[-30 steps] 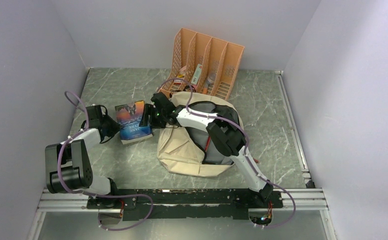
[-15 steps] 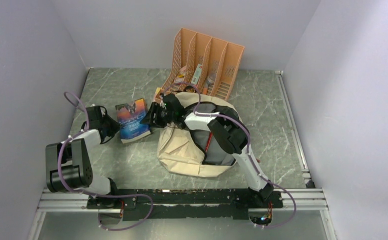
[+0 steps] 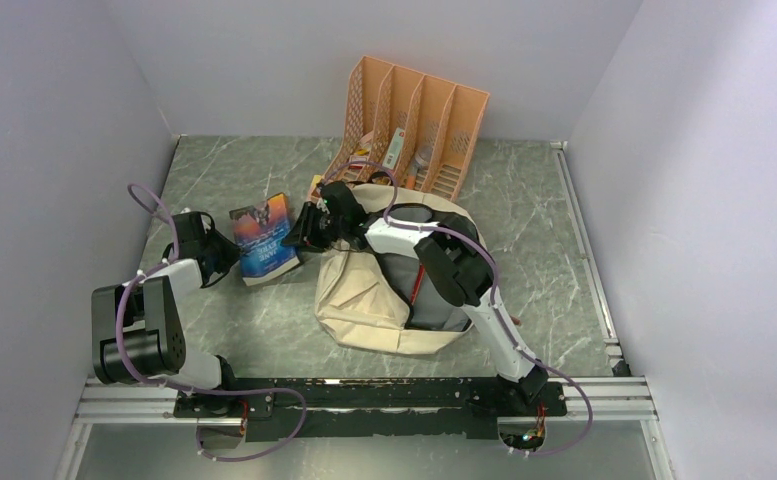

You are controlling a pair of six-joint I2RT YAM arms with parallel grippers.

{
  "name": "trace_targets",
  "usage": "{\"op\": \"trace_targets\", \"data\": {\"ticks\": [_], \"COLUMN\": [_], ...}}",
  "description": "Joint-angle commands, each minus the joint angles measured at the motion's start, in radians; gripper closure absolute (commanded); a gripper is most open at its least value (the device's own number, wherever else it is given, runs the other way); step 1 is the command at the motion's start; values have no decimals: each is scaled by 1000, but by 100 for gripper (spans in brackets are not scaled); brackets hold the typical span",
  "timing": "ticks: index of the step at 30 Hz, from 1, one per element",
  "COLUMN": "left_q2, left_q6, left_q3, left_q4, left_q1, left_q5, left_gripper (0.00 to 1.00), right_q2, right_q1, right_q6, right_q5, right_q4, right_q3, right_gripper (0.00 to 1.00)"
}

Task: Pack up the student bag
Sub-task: Pick up the book from the center of the board.

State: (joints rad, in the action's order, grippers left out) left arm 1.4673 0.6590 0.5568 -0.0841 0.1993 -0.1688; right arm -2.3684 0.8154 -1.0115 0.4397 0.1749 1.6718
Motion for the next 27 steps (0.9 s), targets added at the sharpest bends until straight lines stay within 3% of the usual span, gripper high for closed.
{"op": "trace_targets", "data": {"ticks": [1,3,5,6,10,17,20,25,27], "left_q2": [89,53,-13,-55,-213,-373,-406,-405,-395], "left_q6": [-64,-65,-61,-60,-72,-175,-223,-278,-306], "left_q3": [-89,-70,-47,-30,81,319,392,455,480], "left_q4": [305,341,388,414,556,652,639,576,547], "left_q1": [-26,-26,-27,-27,-26,-26,-29,-33,-44], "left_q5": [5,13,38,51,131,210,171,-2,-68], "left_gripper": [95,81,51,41,14,9,9,11,11], "right_q2": [-16,21,61,81,145,267,340,430,489], "right_q1": [27,24,21,17,3,1,3,-9,-14], "right_q6": [-39,12,68,96,205,430,509,647,690], "right_q5": [43,3,-48,-73,-110,-102,-122,-80,-33], "right_q4": [60,44,15,1,-18,-13,-8,-164,-137], "right_q3": [3,-7,-16,-20,-29,-60,-101,-78,-132], "right_gripper": [69,77,87,91,100,100,100,100,100]}}
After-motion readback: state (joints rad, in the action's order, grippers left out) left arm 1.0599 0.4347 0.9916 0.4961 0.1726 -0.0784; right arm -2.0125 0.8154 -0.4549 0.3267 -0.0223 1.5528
